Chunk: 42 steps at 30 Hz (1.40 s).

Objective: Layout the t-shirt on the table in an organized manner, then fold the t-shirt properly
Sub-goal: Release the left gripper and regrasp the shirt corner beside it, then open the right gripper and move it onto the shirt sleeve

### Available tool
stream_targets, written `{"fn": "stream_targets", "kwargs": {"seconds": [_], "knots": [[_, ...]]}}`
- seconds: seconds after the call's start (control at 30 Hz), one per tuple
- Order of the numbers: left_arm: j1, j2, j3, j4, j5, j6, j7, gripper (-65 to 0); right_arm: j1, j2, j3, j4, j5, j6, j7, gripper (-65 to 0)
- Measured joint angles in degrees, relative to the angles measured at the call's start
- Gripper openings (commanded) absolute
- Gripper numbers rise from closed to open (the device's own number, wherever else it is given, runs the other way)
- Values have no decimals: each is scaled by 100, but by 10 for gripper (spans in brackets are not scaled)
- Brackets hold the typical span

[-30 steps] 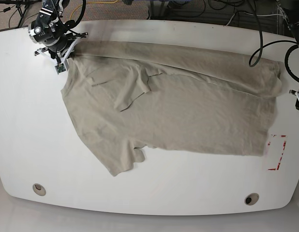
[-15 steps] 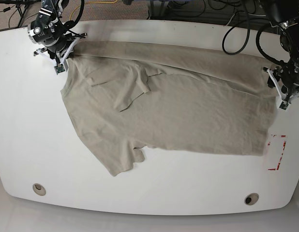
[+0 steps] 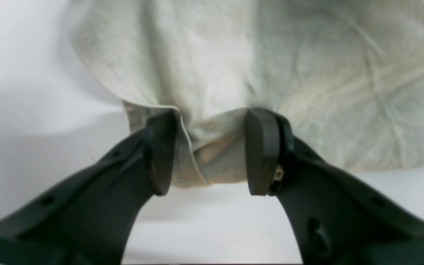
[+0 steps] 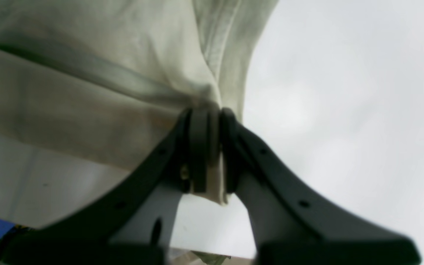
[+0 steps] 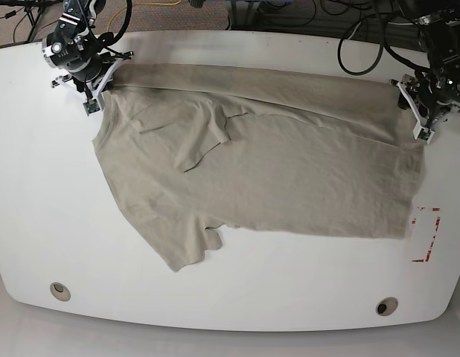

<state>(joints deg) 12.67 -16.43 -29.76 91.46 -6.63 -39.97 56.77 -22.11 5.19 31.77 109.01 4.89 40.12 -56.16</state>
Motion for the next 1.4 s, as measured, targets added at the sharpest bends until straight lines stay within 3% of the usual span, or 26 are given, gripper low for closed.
{"fn": "stream_targets", "kwargs": {"seconds": [0.37, 0.77, 0.93, 1.0, 1.13, 1.23, 1.4], "knots": [[20, -238, -15, -343, -205, -20, -289, -369, -13, 245, 160, -98, 9, 0, 2, -591], [555, -199, 7, 258, -15, 9, -31, -369, -63, 258, 345, -144, 4, -2, -7, -588], [831, -11, -15, 638, 140, 28, 90, -369, -31, 262, 354, 162, 173, -4, -87, -582], [828, 42, 7, 710, 168, 24, 162, -369, 52, 258, 354, 247, 317, -4, -87, -547], [855, 50, 13, 717, 118, 26, 162, -369, 326, 258, 343, 271, 656, -2, -164, -379], [879, 50, 13, 734, 103, 26, 173, -369, 581, 249, 345, 271, 855, -2, -470, -293], [914, 55, 13, 796, 103, 22, 197, -369, 960, 116, 339, 269, 1353, -4, -785, -230]]}}
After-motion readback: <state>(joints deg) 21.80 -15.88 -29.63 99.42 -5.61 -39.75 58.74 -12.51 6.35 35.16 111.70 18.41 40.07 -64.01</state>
